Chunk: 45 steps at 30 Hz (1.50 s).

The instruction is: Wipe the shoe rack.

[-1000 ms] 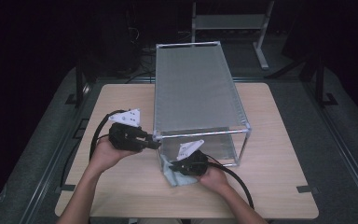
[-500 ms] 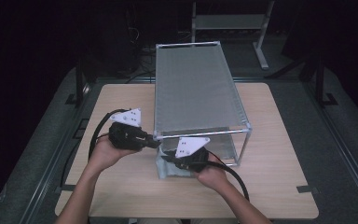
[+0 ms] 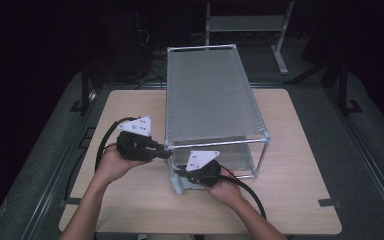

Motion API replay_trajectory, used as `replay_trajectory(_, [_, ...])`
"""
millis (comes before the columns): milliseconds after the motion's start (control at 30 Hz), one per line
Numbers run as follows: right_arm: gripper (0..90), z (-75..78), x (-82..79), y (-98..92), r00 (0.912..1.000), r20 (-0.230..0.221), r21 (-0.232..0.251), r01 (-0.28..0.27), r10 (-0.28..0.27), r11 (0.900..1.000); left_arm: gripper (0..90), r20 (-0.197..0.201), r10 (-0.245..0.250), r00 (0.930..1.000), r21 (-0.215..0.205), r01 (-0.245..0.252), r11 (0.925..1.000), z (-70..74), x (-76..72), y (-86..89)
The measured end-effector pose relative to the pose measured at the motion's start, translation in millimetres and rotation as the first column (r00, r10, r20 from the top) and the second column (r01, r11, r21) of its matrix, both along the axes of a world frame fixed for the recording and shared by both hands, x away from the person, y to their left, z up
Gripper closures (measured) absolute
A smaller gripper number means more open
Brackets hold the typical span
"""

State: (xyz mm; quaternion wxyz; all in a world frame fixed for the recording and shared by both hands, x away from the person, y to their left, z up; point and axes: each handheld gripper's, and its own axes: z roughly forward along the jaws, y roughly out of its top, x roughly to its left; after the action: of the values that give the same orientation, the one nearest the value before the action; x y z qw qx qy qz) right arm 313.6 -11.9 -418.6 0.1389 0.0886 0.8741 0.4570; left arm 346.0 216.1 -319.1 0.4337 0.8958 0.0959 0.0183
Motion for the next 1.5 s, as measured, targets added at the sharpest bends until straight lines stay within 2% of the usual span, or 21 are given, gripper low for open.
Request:
replay_trajectory(33, [84.4,-3.6,0.8,0.4,0.9999,-0.010,-0.006,0.000,0.000,1.000,79.8,0.001,0.002,1.0000,-0.001,-0.002,1.0000,-0.1,-0.5,0.0])
replay_trajectory(100, [84.2,-20.2,3.4,2.2,0.9983,-0.058,-0.068,0.003,-0.007,0.998,79.7,0.003,0.004,1.0000,-0.002,-0.004,1.0000,-0.2,-0.8,0.1])
replay_trajectory(133, [84.2,-28.7,5.1,1.4,0.9965,-0.081,-0.084,0.011,-0.018,0.996,79.6,0.004,0.005,1.0000,-0.002,-0.005,1.0000,-0.2,-1.0,0.1])
replay_trajectory(167, [84.2,-32.4,7.4,-0.2,0.9963,-0.083,-0.078,0.014,-0.021,0.997,79.2,0.004,0.005,1.0000,-0.002,-0.005,1.0000,-0.4,-1.3,0.2])
replay_trajectory(233, [84.2,-35.9,8.0,-4.1,0.9922,-0.116,-0.076,0.039,-0.047,0.996,74.1,0.004,-0.006,1.0000,0.005,0.006,1.0000,-2.8,-2.8,-0.8])
replay_trajectory(333, [84.1,-36.8,8.9,-6.9,0.9923,-0.114,-0.084,0.039,-0.049,0.996,73.1,0.004,0.001,1.0000,0.011,-0.001,0.9999,-7.8,-2.8,-2.2])
replay_trajectory(367, [84.0,-37.6,9.0,-12.7,0.9911,-0.118,-0.115,0.046,-0.060,0.992,79.3,0.003,0.003,1.0000,-0.004,-0.003,1.0000,-10.0,-2.0,-2.0])
replay_trajectory(433, [84.0,-37.8,9.3,-20.4,0.9914,-0.112,-0.129,0.052,-0.067,0.990,79.5,0.006,0.001,1.0000,-0.002,-0.001,1.0000,-9.9,-2.0,-2.1])
replay_trajectory(567, [84.0,-37.9,10.4,-56.5,0.9871,-0.109,-0.147,0.100,-0.117,0.984,79.8,0.009,-0.002,1.0000,0.008,0.002,1.0000,-9.1,-2.1,-2.4])
replay_trajectory(600, [84.0,-37.9,9.1,-67.0,0.9821,-0.120,-0.145,0.127,-0.145,0.981,79.8,0.006,-0.003,1.0000,0.005,0.003,1.0000,-9.3,-2.0,-2.7])
replay_trajectory(667, [84.1,-38.9,9.9,-75.6,0.9792,-0.130,-0.131,0.139,-0.156,0.982,79.7,0.003,-0.003,1.0000,-0.001,0.003,1.0000,-9.9,-2.3,-4.2])
replay_trajectory(733, [84.0,-39.6,11.1,-72.8,0.9801,-0.119,-0.140,0.142,-0.159,0.980,79.7,0.003,-0.006,1.0000,-0.002,0.006,1.0000,-10.0,-1.9,-4.8])
replay_trajectory(800, [84.0,-40.7,12.2,-60.7,0.9802,-0.136,-0.124,0.127,-0.143,0.984,79.7,0.003,-0.004,1.0000,0.000,0.004,1.0000,-9.8,-2.0,-4.6])
replay_trajectory(900, [83.9,-40.6,13.1,-47.2,0.9844,-0.130,-0.129,0.102,-0.119,0.986,79.8,0.002,-0.002,1.0000,0.009,0.002,1.0000,-8.9,-1.9,-3.5])
replay_trajectory(967, [83.9,-40.1,13.5,-51.9,0.9843,-0.131,-0.136,0.101,-0.119,0.986,79.8,0.004,-0.004,1.0000,0.009,0.004,1.0000,-9.0,-1.8,-3.3])
replay_trajectory(1033, [84.0,-39.8,12.7,-64.4,0.9835,-0.122,-0.143,0.116,-0.134,0.983,79.8,0.005,-0.006,1.0000,0.004,0.006,1.0000,-9.5,-1.6,-2.8])
replay_trajectory(1100, [84.0,-39.6,13.2,-79.1,0.9803,-0.123,-0.143,0.137,-0.155,0.980,79.8,0.006,-0.005,1.0000,-0.004,0.005,1.0000,-10.3,-1.8,-2.8])
replay_trajectory(1167, [84.0,-40.0,14.7,-86.3,0.9742,-0.145,-0.135,0.154,-0.173,0.979,79.9,0.005,-0.004,1.0000,-0.005,0.004,1.0000,-10.4,-1.6,-3.2])
replay_trajectory(1200, [84.0,-40.2,14.7,-84.6,0.9728,-0.149,-0.132,0.159,-0.178,0.979,79.8,0.005,-0.005,1.0000,-0.004,0.005,1.0000,-10.3,-1.6,-3.2])
replay_trajectory(1333, [84.0,-41.3,13.7,-70.0,0.9796,-0.126,-0.129,0.140,-0.156,0.982,79.9,0.008,0.002,1.0000,0.008,-0.002,1.0000,-9.2,-1.3,-2.3])
replay_trajectory(1500, [84.0,-39.1,13.8,-80.2,0.9817,-0.116,-0.148,0.134,-0.151,0.980,79.9,0.007,-0.004,1.0000,0.012,0.004,0.9999,-8.8,0.0,-2.4])
